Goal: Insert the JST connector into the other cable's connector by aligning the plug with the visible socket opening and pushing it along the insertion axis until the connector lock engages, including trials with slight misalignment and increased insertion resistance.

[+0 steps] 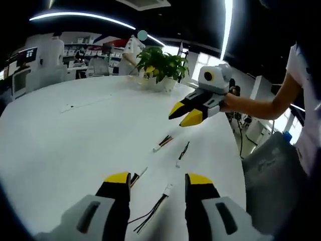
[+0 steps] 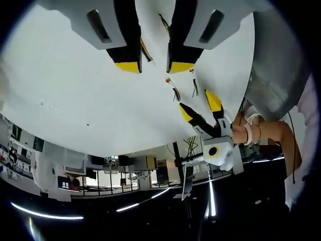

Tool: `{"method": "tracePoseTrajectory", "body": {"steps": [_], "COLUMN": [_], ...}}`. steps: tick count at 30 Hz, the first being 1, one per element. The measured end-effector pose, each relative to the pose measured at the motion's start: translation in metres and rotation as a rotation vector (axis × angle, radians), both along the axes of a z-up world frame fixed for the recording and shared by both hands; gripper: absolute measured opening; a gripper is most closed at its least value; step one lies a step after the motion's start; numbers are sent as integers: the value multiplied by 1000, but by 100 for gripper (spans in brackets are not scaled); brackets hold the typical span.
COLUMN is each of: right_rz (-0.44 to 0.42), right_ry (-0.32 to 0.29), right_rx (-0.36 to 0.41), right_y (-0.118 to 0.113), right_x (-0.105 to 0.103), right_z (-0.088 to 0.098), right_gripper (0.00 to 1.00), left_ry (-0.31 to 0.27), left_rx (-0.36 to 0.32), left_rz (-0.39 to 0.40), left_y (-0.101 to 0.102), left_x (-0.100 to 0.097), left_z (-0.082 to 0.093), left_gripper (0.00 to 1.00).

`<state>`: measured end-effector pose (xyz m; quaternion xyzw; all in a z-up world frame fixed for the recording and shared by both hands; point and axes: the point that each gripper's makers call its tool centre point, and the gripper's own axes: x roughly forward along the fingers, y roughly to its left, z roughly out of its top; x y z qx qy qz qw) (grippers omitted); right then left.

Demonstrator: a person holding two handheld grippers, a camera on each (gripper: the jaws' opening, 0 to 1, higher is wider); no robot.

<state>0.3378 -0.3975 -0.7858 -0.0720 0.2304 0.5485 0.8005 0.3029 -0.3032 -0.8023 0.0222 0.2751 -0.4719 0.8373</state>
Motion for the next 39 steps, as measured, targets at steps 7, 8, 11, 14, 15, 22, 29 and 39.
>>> {"method": "tracePoseTrajectory", "body": {"steps": [7,8,11,14,15,22,29,39], "right_rz": [48,57,73,85,90,116,147,169], "right_ry": [1,-1,-1,6,10,2,-51,-95], "right_rx": [-31,-36,-42,-48,-52,-42,47,90], "right_y": [9,11,14,15,15,17,21,20], "right_x": [1,1,1,2,2,3,8,8], "right_z": [-15,-17,-22,-26,-29,-35,-33,-39], "right_gripper": [15,14,14,13,13,13,16,11], "left_ry": [-7,-14,-21,-12,-10,-12,-50,-72], "left_rx": [-50,-58,-62,-53,-42,-15,-81,-116], "left_rz": [8,4,-2,-8,-16,-37,-34,-46], "left_y": [-1,-3,-6,-8,-9,-6,-12,-11], "left_x": [15,17,22,25,24,29,39,41], "left_z": [0,1,-3,-11,-14,-28,-22,-26], "left_gripper": [33,33,32,32,32,32,27,25]}}
